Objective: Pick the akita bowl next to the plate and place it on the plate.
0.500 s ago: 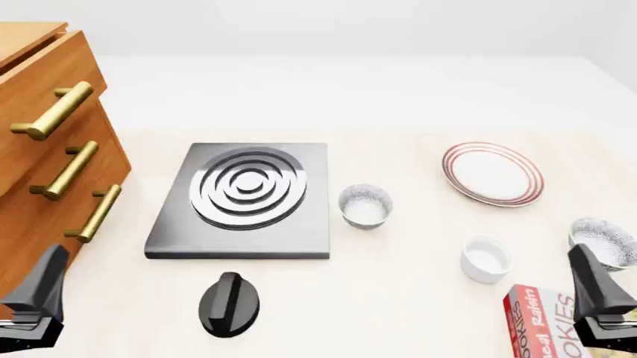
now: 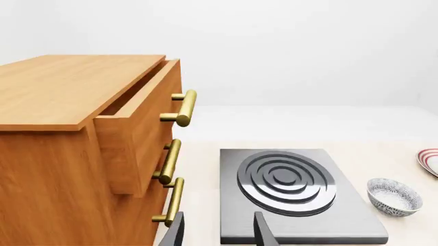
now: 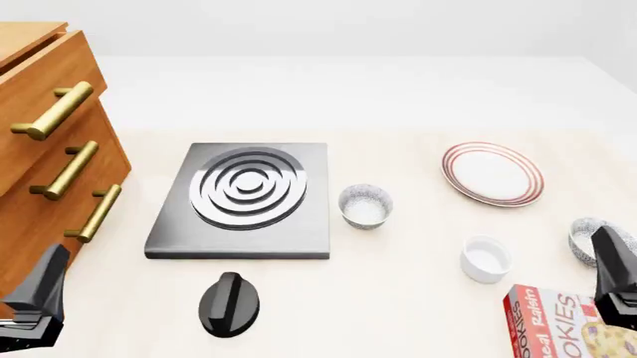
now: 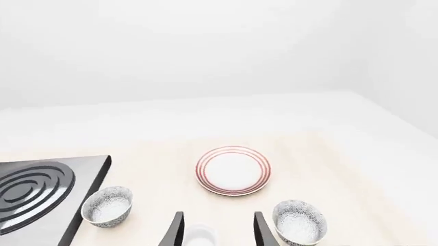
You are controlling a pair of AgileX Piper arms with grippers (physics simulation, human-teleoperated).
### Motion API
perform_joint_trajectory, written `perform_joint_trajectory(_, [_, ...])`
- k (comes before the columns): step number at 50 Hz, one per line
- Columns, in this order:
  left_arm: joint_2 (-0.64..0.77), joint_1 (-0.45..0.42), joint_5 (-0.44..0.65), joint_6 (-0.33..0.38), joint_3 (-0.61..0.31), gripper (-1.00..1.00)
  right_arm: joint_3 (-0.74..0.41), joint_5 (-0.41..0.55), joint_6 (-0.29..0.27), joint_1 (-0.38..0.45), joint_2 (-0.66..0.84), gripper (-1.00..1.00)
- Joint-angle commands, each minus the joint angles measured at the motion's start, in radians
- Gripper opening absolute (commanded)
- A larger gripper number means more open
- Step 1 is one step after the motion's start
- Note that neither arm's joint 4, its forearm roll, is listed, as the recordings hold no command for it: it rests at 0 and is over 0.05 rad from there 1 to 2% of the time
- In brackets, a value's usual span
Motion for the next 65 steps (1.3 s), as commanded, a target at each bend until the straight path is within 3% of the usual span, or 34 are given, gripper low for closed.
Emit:
perform_joint_trajectory(1, [0.000,0.000,0.000,0.000,0.000,1.00,-0.159,0.092,-0.014,-0.033,0.137,1.00])
perform_joint_trajectory(17, [0.000,0.000,0.000,0.000,0.000,1.00,-0.395,0.262,-0.005,-0.026,0.314,1.00])
perform_joint_trajectory(38, [0.000,0.000,0.000,0.000,0.000,1.00,-0.616,0.419,-0.062,-0.082,0.431,1.00])
perform_joint_trajectory(46, [0.001,0.000,0.000,0.000,0.000,1.00,-0.600,0.443,-0.008,-0.127,0.398,1.00])
perform_joint_trajectory(54, [0.000,0.000,0.000,0.000,0.000,1.00,-0.673,0.514,-0.018,-0.162,0.406,1.00])
perform_joint_trajectory(61, [0.000,0.000,0.000,0.000,0.000,1.00,-0.640,0.534,-0.032,-0.192,0.371,1.00])
perform_joint_trajectory(63, [0.000,0.000,0.000,0.000,0.000,1.00,-0.704,0.577,-0.033,-0.202,0.399,1.00])
perform_joint_trajectory(65, [0.000,0.000,0.000,0.000,0.000,1.00,-0.689,0.573,-0.034,-0.213,0.392,1.00])
